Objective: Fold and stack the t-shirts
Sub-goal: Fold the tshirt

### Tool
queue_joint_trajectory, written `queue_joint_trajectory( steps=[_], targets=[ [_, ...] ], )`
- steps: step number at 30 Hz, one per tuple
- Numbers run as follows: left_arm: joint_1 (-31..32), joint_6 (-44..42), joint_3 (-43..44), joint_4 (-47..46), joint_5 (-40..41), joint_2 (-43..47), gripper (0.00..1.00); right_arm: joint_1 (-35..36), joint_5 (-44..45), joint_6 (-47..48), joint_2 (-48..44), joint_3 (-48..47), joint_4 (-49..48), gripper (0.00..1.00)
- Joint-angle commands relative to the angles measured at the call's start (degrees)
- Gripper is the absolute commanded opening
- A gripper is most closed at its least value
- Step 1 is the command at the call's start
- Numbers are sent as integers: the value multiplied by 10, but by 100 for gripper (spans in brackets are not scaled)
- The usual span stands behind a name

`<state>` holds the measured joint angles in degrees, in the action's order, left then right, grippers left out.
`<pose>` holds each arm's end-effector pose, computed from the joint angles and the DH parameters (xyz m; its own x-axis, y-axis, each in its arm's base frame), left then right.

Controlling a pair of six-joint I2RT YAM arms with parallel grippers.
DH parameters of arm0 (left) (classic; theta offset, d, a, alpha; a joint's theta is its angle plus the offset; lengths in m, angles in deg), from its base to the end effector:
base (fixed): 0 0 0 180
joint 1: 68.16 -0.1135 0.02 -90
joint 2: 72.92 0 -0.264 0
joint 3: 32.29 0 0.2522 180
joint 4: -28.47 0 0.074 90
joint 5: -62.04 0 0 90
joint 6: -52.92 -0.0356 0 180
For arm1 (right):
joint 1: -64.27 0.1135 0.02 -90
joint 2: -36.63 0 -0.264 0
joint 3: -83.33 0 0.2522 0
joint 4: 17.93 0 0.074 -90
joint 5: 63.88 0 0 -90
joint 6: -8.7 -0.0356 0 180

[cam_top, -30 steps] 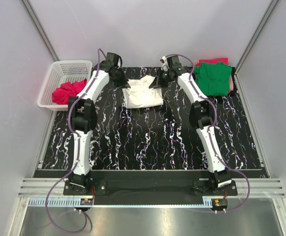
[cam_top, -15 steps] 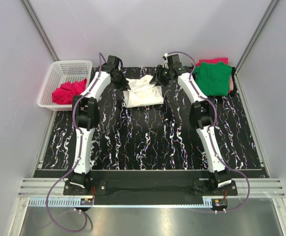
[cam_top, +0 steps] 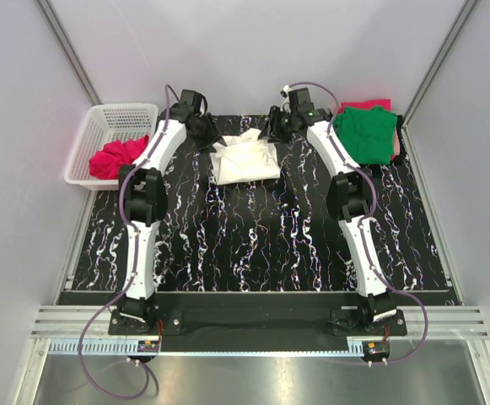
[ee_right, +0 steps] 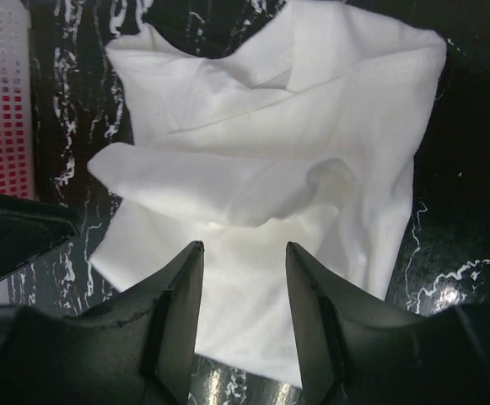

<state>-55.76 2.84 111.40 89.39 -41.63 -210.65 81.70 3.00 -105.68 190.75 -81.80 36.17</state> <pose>0.5144 -0.1217 0.2284 -0.8322 -0.4555 -0.3162 -0.2515 0.8183 -0.5168 0.5521 0.1880 0.2040 -0.8203 0.1404 -0.5544 -0.2311 0.8054 0.5458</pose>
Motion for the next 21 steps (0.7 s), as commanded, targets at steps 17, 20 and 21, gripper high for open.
queue_joint_trajectory(
  steps=[17,20,21],
  targets=[
    [87,-53,-125,-39,-143,92,44,8,-66,55,-182,183,37,48],
    [93,-59,-156,-47,-135,86,44,10,-70,59,-183,221,35,48],
    [94,-63,-163,-49,-124,88,44,12,-69,61,-185,239,34,48]
  ],
)
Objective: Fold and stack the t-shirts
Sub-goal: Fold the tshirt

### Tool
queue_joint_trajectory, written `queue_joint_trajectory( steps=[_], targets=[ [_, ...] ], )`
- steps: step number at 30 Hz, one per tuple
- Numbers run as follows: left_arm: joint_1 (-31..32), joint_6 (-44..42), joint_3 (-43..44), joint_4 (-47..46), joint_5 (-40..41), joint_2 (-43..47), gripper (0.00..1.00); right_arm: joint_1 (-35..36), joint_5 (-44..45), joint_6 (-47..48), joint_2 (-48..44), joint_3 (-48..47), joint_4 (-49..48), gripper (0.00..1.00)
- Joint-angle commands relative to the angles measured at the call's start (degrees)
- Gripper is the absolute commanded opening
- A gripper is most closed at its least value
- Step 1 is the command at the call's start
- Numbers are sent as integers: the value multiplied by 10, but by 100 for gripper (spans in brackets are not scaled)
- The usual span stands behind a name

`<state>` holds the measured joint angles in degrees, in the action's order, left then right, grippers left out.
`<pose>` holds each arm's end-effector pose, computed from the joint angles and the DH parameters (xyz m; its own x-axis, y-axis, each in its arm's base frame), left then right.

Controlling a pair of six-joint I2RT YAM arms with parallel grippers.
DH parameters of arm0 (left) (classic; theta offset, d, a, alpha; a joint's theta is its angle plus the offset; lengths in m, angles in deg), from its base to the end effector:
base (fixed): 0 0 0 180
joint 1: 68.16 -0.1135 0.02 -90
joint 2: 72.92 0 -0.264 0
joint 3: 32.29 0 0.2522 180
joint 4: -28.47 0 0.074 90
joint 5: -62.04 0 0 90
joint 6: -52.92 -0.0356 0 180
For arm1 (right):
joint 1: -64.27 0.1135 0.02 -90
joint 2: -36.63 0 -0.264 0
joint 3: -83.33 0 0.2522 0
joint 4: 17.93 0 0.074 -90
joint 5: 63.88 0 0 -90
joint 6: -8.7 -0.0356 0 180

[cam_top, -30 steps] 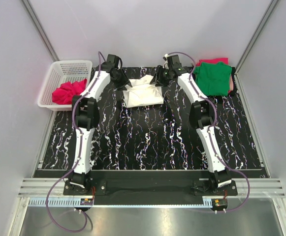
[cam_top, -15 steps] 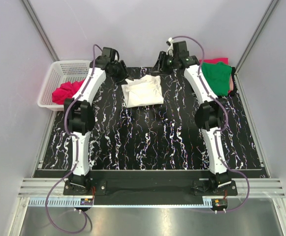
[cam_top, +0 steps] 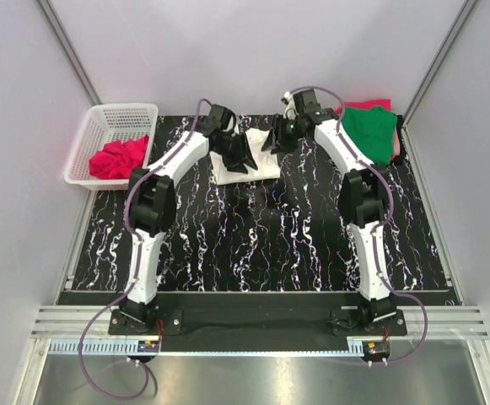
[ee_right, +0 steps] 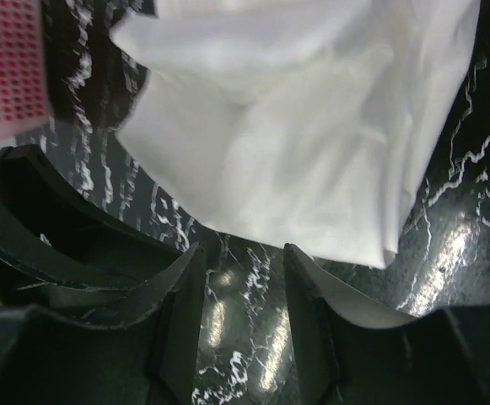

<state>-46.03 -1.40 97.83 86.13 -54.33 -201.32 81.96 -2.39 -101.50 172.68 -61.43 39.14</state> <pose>0.4529 -0.2013 0.2402 -0.9546 -0.1759 -0.2403 0.0137 0.7801 -0.6256 0.4991 0.1770 0.2562 -0.8647 0.0427 -0.5004 -0.2883 0.7737 0.5642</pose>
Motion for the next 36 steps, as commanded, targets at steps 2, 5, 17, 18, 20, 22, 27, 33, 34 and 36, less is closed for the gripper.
queue_joint_trajectory(
  steps=[2,5,17,18,20,22,27,33,34,36],
  targets=[
    [-2,-25,-46,-21,9,-4,43,12,-16,23,-5,54,2,48],
    [-2,-34,-69,-22,25,2,43,17,-16,22,-9,86,-10,47],
    [-14,-46,-59,-34,40,-5,41,19,-28,20,-4,89,-38,47],
    [-16,-46,-52,-34,40,-4,41,20,-28,21,-3,85,-36,48],
    [-18,-45,-47,-34,40,-7,41,20,-30,20,0,72,-33,48],
    [-21,-44,-39,-34,40,-10,41,19,-28,20,7,60,-30,49],
    [-31,-38,-8,-31,41,-33,41,20,-31,19,58,-8,-4,49],
    [-48,-13,12,-24,46,-69,41,19,-26,17,119,-70,13,49],
    [-49,-14,12,-24,46,-72,41,18,-26,16,126,-74,13,49],
    [-50,-18,10,-23,49,-74,41,19,-21,15,132,-77,13,49]
  ],
)
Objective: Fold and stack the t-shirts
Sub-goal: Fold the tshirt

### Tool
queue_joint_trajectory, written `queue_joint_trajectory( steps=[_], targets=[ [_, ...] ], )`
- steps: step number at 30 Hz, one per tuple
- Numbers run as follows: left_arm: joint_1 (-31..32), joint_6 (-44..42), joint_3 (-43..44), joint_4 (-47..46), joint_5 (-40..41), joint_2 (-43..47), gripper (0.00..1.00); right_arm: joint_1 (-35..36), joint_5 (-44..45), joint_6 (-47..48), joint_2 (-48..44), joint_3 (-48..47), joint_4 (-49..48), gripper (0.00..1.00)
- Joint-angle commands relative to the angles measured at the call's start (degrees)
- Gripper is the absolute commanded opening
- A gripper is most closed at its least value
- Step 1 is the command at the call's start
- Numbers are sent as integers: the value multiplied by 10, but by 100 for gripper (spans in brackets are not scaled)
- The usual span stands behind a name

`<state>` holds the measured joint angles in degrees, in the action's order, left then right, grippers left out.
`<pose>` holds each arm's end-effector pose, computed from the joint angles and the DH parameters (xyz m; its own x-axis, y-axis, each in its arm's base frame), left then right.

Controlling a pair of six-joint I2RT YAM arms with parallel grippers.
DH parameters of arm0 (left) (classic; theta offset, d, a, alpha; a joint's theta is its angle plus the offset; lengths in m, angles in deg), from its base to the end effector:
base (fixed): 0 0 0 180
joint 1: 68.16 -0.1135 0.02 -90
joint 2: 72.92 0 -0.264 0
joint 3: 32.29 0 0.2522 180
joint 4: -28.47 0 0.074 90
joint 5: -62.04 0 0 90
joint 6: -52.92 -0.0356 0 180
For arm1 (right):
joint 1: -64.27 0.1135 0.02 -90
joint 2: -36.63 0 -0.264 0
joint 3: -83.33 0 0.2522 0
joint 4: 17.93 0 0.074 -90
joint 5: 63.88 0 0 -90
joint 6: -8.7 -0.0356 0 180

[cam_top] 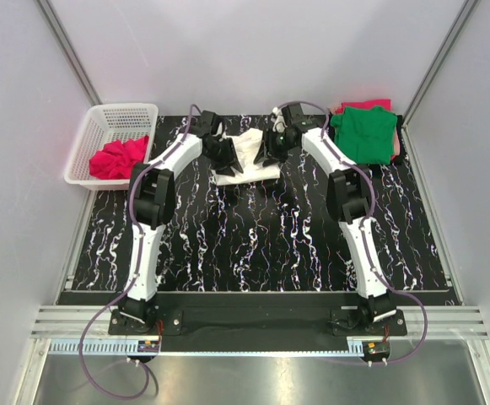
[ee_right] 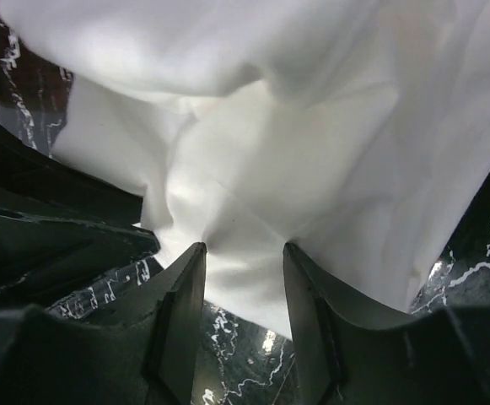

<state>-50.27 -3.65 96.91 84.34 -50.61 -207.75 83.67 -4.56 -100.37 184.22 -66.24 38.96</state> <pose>0.4793 -0.1691 0.1821 -0.9505 -0.2274 -0.2118 -0.0782 0.8346 -0.5453 0.5175 0.2015 0.1781 -0.9132 -0.0237 -0.4069 -0.2793 0.7634 0.5824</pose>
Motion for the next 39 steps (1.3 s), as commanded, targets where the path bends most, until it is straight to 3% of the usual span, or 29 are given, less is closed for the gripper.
queue_joint_trajectory(
  steps=[1,10,15,29,39],
  targets=[
    [-8,2,19,-5,17,-11,41,2,4,4,23,-32,16,49],
    [-20,-5,-4,0,44,-7,41,-2,49,2,45,-70,15,48],
    [-23,-16,-33,10,49,6,41,-4,51,7,37,-41,23,47],
    [-22,-50,-165,8,46,75,40,27,95,8,-77,161,43,42],
    [4,-81,-338,6,43,207,40,68,113,-22,-215,367,8,42]
  ],
)
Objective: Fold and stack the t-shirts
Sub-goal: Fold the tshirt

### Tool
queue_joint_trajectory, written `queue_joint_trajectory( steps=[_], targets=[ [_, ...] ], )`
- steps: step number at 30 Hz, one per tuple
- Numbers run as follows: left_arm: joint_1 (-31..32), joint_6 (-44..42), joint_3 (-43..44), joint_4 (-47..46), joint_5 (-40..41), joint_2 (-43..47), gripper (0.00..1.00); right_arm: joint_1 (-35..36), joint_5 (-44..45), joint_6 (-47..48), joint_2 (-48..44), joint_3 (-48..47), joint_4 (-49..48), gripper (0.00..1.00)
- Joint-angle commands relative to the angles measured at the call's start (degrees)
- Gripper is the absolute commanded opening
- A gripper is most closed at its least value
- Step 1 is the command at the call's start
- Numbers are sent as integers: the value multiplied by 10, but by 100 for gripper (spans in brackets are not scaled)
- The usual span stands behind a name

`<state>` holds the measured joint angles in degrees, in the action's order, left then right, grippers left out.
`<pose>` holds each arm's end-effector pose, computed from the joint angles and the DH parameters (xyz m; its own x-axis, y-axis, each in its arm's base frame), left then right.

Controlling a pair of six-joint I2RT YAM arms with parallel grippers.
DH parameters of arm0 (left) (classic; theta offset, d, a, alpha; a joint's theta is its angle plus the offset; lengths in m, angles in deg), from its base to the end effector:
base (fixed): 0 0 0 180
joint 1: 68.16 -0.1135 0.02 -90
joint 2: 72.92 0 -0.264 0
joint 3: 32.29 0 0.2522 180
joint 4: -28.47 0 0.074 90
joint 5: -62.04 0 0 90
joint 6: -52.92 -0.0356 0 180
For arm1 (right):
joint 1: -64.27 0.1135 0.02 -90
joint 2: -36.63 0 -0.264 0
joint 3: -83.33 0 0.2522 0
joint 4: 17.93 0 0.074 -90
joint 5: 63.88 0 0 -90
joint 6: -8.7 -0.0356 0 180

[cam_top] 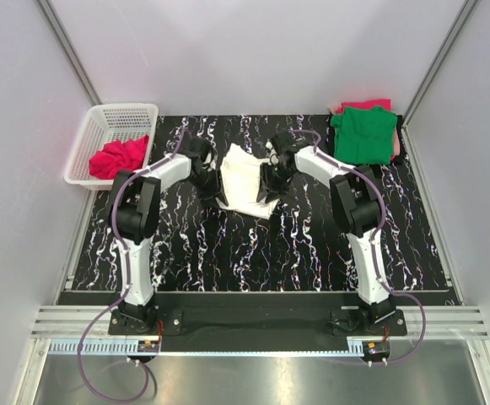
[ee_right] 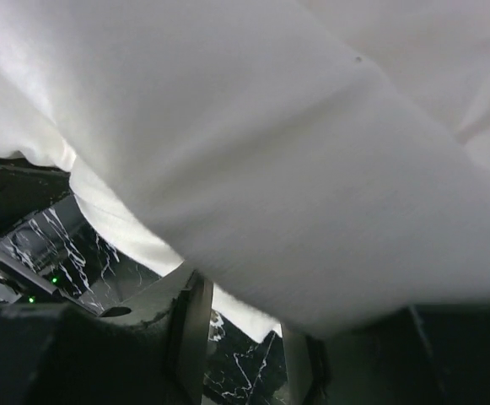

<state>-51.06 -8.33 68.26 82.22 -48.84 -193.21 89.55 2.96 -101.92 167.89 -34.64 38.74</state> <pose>0.3987 -0.1359 0.1534 -0.9821 -0.1680 -0.0848 -0.1150 0.8924 -0.4363 0.4245 0.2160 0.1537 -0.9763 -0.1030 -0.1906 -0.1824 0.8655 0.4665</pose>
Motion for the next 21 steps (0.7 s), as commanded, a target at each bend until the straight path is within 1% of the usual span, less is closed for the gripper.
queue_joint_trajectory(
  steps=[1,8,13,19,21],
  targets=[
    [14,-34,-60,26,24,70,40,12,38,-8,-57,59,9,42],
    [41,-31,-117,23,22,138,40,43,39,-25,-111,129,-3,42],
    [62,-23,-167,22,24,182,40,71,42,-38,-173,196,-10,42],
    [95,-6,-230,25,20,261,40,94,50,-54,-247,270,-14,42],
    [116,9,-259,26,20,304,40,104,53,-60,-276,297,-15,41]
  ],
)
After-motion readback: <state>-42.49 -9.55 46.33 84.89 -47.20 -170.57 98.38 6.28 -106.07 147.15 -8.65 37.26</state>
